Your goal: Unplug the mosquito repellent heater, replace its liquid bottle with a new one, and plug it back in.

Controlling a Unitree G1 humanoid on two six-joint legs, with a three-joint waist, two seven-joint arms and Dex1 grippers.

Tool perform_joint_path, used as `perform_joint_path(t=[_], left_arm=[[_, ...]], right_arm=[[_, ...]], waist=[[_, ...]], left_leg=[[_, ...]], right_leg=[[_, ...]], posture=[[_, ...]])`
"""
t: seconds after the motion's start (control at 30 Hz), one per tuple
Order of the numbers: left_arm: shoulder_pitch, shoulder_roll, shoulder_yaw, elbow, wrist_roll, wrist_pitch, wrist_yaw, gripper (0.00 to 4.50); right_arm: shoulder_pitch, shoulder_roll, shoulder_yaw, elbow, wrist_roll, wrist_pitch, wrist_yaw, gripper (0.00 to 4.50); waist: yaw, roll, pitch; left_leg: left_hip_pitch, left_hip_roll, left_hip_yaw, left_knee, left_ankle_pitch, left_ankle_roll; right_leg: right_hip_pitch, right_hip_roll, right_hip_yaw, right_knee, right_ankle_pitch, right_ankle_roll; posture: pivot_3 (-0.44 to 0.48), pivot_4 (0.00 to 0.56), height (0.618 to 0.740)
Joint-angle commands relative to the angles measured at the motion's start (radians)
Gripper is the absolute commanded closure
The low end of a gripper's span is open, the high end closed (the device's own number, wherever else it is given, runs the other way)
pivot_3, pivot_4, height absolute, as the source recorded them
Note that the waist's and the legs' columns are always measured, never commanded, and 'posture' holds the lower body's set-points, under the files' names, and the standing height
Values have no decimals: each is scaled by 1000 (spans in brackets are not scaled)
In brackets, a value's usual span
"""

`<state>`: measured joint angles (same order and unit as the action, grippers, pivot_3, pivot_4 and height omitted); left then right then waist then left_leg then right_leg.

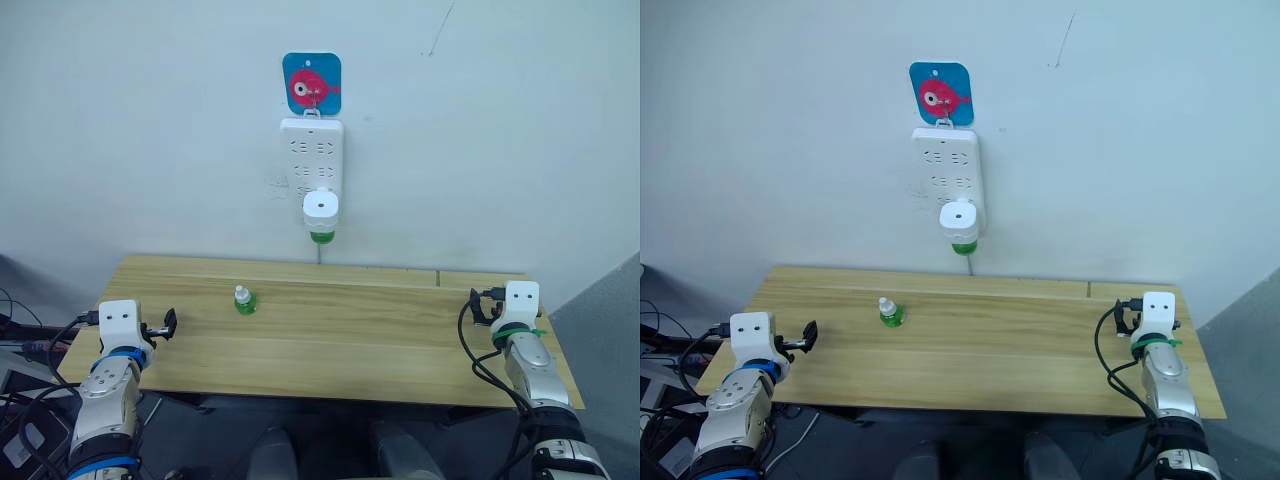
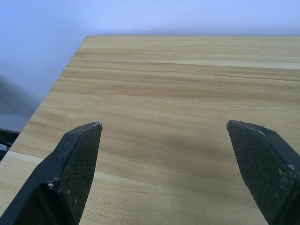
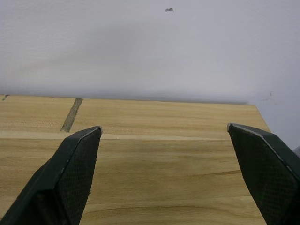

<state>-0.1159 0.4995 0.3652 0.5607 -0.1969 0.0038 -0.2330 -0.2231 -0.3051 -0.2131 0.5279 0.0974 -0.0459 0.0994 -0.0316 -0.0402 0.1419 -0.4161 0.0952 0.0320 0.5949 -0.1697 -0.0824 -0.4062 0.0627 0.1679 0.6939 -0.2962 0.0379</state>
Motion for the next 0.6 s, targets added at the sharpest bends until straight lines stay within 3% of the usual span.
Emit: perform_joint_path(t=[0.03, 0.6], left_arm=[[9, 15, 10, -29, 15, -10, 12, 0], [6, 7, 22, -43, -13, 0, 6, 0]], right_arm=[[-17, -15, -11, -9, -5, -17, -4, 16], [-14, -7, -5, -21, -3, -9, -5, 16]], waist=[[0, 0, 0], [0, 0, 0]], left_leg=[[0, 0, 0, 0, 0, 0], [0, 0, 0, 0, 0, 0]], right_leg=[[0, 0, 0, 0, 0, 0], [0, 0, 0, 0, 0, 0]], posture=[[105, 130, 740], [108, 144, 740]])
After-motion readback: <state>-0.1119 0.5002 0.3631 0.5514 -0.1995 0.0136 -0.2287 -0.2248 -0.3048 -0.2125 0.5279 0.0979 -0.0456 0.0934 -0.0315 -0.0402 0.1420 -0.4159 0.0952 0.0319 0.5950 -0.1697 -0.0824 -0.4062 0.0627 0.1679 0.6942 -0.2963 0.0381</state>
